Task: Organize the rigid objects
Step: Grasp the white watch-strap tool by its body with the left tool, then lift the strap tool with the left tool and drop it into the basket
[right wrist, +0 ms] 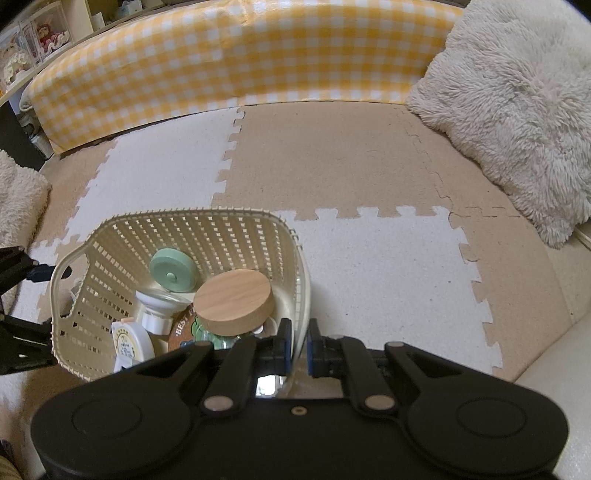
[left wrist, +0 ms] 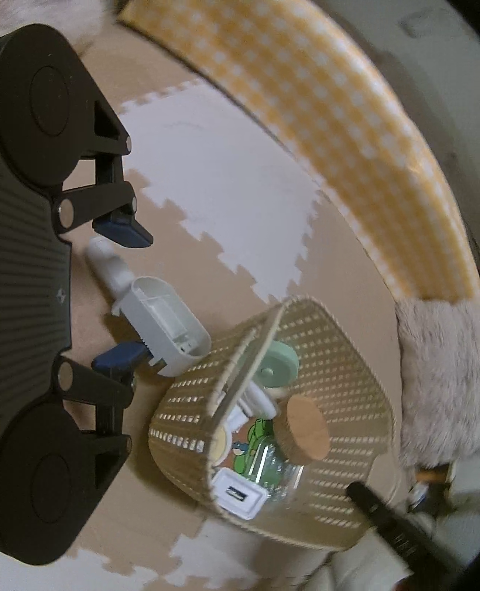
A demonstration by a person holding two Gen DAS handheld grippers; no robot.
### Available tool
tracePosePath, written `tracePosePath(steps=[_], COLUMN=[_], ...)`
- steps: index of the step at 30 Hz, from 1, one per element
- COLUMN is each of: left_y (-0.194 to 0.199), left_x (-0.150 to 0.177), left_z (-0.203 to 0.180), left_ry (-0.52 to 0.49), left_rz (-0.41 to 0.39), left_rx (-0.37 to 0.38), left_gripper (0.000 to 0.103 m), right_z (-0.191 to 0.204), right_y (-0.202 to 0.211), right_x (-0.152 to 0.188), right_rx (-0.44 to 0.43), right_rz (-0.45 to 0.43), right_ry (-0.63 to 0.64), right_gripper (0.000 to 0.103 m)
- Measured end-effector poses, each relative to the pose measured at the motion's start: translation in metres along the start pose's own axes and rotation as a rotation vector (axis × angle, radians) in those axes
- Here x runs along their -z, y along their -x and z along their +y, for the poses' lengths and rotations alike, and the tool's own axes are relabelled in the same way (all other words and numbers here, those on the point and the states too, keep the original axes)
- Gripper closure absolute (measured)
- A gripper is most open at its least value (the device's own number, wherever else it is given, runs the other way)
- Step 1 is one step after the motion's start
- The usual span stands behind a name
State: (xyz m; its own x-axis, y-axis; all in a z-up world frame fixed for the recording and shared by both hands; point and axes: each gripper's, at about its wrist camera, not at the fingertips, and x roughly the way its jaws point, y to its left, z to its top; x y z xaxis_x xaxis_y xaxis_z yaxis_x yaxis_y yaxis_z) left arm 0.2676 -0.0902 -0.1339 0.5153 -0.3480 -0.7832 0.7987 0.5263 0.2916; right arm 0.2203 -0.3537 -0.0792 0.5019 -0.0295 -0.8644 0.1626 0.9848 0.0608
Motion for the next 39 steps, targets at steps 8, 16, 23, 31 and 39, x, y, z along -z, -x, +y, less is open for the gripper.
tracePosePath(steps=[8, 16, 23, 31, 39], left_y=[-0.003, 0.009, 0.027, 0.051, 0.081], left_x=[-0.001, -0.011, -0.016, -0.024, -0.038], left_z=[-0.023, -0.008, 0.013, 0.029, 0.039], left_ry=[-0.167, -0.08, 0.062, 0.203, 0.321], left_rz=[-0.019, 0.013, 0.006, -0.059, -0.137], left_rx=[-0.026, -0.042, -0.037, -0.01, 0.005], left_gripper=[0.072, 0.084, 0.089, 0.089, 0.089], right_z=[0.001, 0.002, 0.003, 0.003, 0.003], right_y=[0.0, -0.001, -0.001, -0.001, -0.001], right_x=[0.0, 0.0, 0.0, 0.0, 0.0], right_rx=[0.002, 0.002, 0.001, 0.001, 0.002], right_rz=[0.001, 0.002, 0.003, 0.003, 0.003], right_ry=[0.003, 0.002, 0.001, 0.0, 0.0], right_gripper=[0.095, 0.095, 0.095, 0.095, 0.095])
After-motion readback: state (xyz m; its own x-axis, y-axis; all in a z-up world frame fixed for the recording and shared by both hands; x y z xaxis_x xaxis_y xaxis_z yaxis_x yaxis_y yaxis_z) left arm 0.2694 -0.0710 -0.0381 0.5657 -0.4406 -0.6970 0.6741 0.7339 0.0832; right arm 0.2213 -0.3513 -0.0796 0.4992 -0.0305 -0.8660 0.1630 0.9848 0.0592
